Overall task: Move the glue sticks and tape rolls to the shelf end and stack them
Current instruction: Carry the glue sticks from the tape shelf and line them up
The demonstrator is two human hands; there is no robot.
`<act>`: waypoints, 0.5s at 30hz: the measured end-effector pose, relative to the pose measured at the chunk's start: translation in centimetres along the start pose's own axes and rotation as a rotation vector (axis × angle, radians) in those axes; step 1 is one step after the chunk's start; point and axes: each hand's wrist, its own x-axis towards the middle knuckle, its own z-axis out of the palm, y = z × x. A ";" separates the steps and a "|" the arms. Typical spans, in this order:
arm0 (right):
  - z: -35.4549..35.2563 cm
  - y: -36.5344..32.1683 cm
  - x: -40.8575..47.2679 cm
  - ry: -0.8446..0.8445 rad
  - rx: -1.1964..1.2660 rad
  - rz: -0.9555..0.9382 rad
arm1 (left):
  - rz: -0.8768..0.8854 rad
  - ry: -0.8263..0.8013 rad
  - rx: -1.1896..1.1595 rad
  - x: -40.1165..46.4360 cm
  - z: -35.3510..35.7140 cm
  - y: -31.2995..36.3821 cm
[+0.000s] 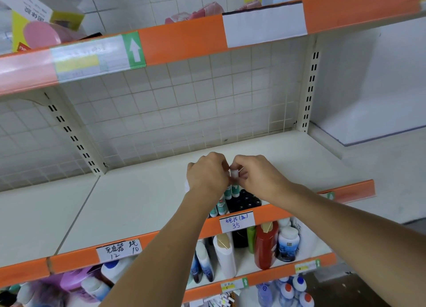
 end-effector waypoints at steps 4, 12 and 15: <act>0.3 -0.3 -0.2 -0.015 0.031 0.010 | -0.058 -0.014 0.000 0.1 -0.2 0.0; 0.3 -0.6 -0.2 0.020 0.058 0.040 | -0.097 -0.007 -0.075 -0.4 0.2 -0.2; 0.5 -0.8 -0.3 0.039 0.048 0.044 | -0.108 -0.001 -0.083 -0.5 0.1 -0.1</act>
